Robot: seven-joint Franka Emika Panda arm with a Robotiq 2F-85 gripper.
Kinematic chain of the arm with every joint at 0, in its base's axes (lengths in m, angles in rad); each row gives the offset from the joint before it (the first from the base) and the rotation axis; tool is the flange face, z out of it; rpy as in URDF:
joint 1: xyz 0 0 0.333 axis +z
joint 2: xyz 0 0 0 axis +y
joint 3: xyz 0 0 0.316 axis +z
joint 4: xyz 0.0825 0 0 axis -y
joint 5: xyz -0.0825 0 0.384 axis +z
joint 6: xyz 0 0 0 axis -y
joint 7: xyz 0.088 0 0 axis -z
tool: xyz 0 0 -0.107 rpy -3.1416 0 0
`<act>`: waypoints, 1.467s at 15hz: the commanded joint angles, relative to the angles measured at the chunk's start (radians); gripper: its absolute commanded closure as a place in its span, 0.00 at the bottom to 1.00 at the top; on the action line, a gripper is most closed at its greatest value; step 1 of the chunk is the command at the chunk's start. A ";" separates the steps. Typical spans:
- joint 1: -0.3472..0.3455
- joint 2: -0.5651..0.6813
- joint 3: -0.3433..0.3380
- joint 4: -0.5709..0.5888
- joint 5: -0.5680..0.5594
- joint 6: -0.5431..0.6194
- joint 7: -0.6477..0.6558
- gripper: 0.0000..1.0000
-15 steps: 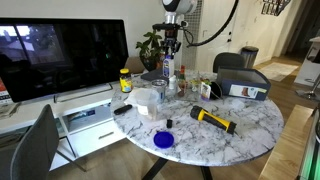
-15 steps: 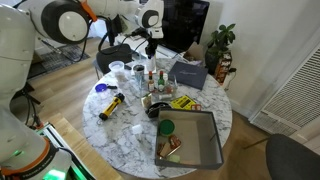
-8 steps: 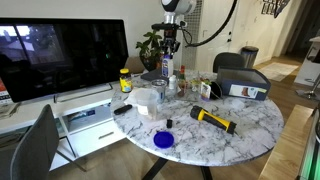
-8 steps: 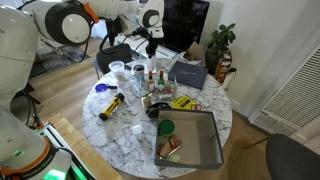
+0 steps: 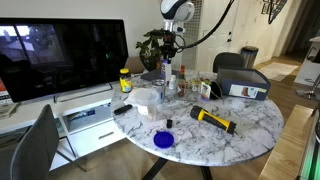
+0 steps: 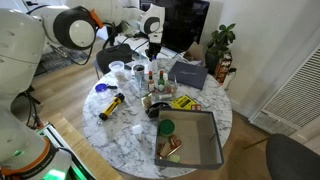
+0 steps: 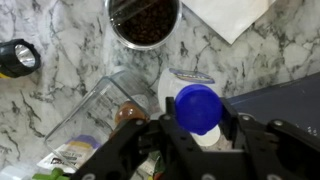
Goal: Remove the white bottle from the clear container and put it on the table.
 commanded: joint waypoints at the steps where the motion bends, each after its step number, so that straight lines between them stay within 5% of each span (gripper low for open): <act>1: 0.005 0.059 -0.017 0.024 0.022 0.083 0.172 0.81; 10: 0.002 0.161 -0.016 0.044 0.016 0.173 0.466 0.81; 19: 0.000 0.210 -0.013 0.084 0.003 0.172 0.566 0.81; 20: 0.005 0.208 -0.019 0.083 -0.006 0.182 0.577 0.38; 22: 0.009 0.176 -0.016 0.060 -0.025 0.178 0.541 0.23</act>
